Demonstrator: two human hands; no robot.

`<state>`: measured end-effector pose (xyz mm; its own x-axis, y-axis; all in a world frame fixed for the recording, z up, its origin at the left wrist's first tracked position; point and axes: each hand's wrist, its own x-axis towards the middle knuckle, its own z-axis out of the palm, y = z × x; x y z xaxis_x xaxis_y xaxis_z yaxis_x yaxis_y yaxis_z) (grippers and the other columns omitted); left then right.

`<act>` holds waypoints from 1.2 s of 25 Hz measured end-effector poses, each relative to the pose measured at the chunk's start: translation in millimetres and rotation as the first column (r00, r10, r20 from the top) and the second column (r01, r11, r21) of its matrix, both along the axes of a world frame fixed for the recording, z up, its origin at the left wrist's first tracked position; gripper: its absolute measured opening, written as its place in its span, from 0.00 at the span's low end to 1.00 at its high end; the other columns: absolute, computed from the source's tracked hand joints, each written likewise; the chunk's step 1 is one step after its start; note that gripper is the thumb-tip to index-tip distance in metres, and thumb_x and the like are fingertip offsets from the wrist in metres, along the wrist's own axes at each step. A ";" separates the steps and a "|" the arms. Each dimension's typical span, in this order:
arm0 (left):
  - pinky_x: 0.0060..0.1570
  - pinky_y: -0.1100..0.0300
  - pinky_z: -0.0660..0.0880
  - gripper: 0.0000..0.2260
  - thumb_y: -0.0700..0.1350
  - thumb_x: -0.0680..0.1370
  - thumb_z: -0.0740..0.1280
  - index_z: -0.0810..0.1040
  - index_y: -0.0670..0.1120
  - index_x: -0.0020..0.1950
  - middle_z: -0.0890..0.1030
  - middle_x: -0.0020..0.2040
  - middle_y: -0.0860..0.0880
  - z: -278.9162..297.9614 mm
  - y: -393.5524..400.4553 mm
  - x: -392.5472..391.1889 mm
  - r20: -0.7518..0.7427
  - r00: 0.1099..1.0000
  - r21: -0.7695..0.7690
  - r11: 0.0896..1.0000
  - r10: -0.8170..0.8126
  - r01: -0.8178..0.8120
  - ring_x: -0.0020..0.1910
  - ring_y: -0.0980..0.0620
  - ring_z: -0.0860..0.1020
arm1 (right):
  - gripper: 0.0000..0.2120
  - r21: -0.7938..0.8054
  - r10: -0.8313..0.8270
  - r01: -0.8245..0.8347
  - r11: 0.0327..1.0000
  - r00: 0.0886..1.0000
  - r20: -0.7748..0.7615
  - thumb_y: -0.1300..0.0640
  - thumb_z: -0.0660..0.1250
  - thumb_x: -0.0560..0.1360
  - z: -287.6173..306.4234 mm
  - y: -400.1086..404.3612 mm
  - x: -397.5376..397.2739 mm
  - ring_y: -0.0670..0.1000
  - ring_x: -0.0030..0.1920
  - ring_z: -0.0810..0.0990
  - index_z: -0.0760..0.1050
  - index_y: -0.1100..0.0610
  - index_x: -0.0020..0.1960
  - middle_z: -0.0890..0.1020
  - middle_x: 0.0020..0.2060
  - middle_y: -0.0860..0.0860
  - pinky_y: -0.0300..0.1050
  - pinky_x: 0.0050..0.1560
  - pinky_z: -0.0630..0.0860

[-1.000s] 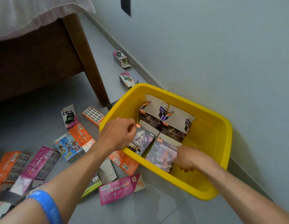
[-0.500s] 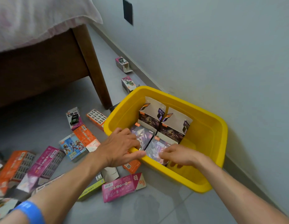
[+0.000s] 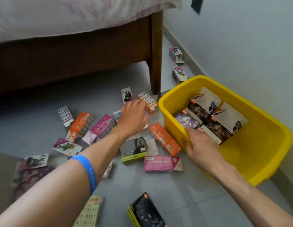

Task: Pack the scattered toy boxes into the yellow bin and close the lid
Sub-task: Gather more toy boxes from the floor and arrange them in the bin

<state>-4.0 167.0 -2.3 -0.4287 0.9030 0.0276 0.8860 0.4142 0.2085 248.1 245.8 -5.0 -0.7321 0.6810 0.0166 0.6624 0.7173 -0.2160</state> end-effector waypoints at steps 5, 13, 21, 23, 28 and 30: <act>0.63 0.46 0.71 0.30 0.50 0.74 0.69 0.65 0.50 0.75 0.68 0.73 0.44 -56.1 -97.0 -14.2 0.147 0.983 -0.423 0.906 0.107 -0.035 0.69 0.41 0.68 | 0.19 0.191 0.503 -0.474 0.860 0.851 -0.150 0.63 0.70 0.68 -33.7 -62.7 -49.8 0.60 0.59 0.78 0.78 0.58 0.59 0.80 0.57 0.55 0.53 0.62 0.74; 0.58 0.51 0.70 0.44 0.64 0.61 0.73 0.63 0.51 0.72 0.70 0.60 0.49 -84.1 -101.6 -19.6 0.326 0.932 -0.363 0.931 0.157 -0.030 0.60 0.46 0.69 | 0.17 -0.377 0.237 -0.258 0.890 0.966 -0.102 0.57 0.66 0.75 -71.6 -79.2 -41.3 0.52 0.63 0.76 0.76 0.52 0.64 0.77 0.64 0.49 0.45 0.59 0.73; 0.55 0.80 0.67 0.49 0.50 0.62 0.82 0.55 0.68 0.74 0.65 0.65 0.73 -3.2 -76.5 -26.0 0.711 0.676 0.246 0.969 -0.193 0.018 0.63 0.76 0.68 | 0.18 -0.828 -0.576 -0.238 0.508 0.620 -0.532 0.51 0.71 0.77 9.0 -40.4 -96.3 0.48 0.50 0.85 0.72 0.41 0.64 0.84 0.54 0.45 0.44 0.39 0.82; 0.57 0.77 0.68 0.53 0.55 0.63 0.81 0.48 0.72 0.75 0.61 0.66 0.75 14.4 -50.7 -3.8 0.654 0.703 0.274 0.953 -0.280 0.125 0.63 0.75 0.67 | 0.17 -0.703 -0.496 -0.164 0.692 0.600 -0.628 0.49 0.70 0.77 26.7 -23.1 -81.0 0.47 0.50 0.84 0.72 0.41 0.64 0.84 0.53 0.43 0.45 0.40 0.83; 0.60 0.47 0.77 0.48 0.57 0.62 0.79 0.53 0.66 0.75 0.70 0.66 0.53 51.1 2.6 52.5 0.409 0.808 0.338 0.893 -0.424 0.297 0.63 0.53 0.71 | 0.16 -0.518 -0.358 -0.022 0.855 0.697 -0.621 0.36 0.70 0.72 72.3 17.4 -18.8 0.48 0.44 0.84 0.73 0.46 0.48 0.83 0.47 0.44 0.58 0.40 0.82; 0.55 0.47 0.78 0.49 0.57 0.63 0.77 0.53 0.64 0.77 0.70 0.65 0.53 64.6 26.3 78.4 0.288 0.817 0.368 0.845 -0.500 0.388 0.61 0.51 0.72 | 0.23 -0.512 -0.353 0.017 0.859 0.745 -0.567 0.31 0.71 0.67 88.5 32.6 4.8 0.44 0.38 0.81 0.69 0.49 0.41 0.82 0.40 0.43 0.51 0.37 0.80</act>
<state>74.4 193.3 62.3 -0.0116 0.9723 0.2334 0.7952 -0.1326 0.5917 252.9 278.4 83.5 -0.5221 0.8494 0.0769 0.3615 0.3020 -0.8821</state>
